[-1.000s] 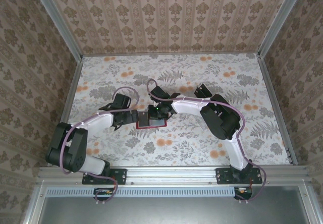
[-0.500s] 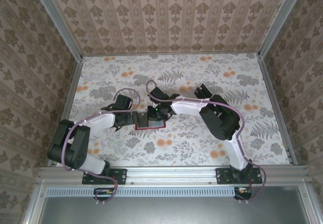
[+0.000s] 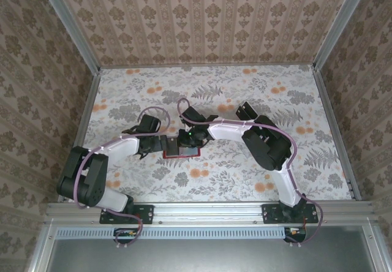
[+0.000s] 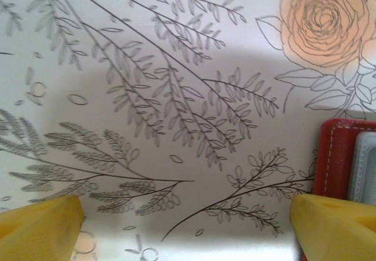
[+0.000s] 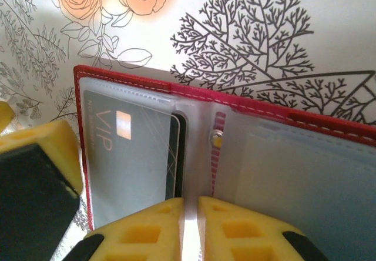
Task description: Put the credit cards into the card holder
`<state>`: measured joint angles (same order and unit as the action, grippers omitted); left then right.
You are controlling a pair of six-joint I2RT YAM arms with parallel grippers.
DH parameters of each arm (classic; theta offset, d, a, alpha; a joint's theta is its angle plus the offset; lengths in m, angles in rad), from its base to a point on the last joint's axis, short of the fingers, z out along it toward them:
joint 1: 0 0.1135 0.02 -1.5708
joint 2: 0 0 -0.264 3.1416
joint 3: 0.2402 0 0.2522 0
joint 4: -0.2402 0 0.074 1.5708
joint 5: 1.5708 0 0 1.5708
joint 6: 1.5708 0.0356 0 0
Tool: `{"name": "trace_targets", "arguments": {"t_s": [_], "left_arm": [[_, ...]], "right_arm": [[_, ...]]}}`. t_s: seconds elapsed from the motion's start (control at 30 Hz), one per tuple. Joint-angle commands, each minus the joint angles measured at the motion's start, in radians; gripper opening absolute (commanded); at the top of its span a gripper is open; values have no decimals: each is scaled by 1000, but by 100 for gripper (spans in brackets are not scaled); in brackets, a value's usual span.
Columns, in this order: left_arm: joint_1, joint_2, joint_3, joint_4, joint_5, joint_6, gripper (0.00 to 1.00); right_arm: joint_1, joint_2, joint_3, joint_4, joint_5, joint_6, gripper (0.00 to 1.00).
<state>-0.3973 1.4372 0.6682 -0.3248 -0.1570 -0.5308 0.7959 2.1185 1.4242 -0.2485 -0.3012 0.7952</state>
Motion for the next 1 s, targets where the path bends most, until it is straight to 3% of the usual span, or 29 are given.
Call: {"name": "trace_targets", "arguments": {"t_s": [0.0, 0.3, 0.53, 0.97], "left_arm": [[33, -86, 21, -78, -4, -14, 100], [61, -204, 41, -113, 39, -6, 100], [49, -214, -7, -44, 144, -21, 100], [-86, -183, -35, -11, 120, -63, 100]], "right_arm": [[-11, -70, -32, 0, -15, 0, 22], [-42, -181, -21, -124, 58, -113, 48], [-48, -123, 59, -244, 110, -218, 49], [-54, -1, 105, -270, 122, -249, 49]]}}
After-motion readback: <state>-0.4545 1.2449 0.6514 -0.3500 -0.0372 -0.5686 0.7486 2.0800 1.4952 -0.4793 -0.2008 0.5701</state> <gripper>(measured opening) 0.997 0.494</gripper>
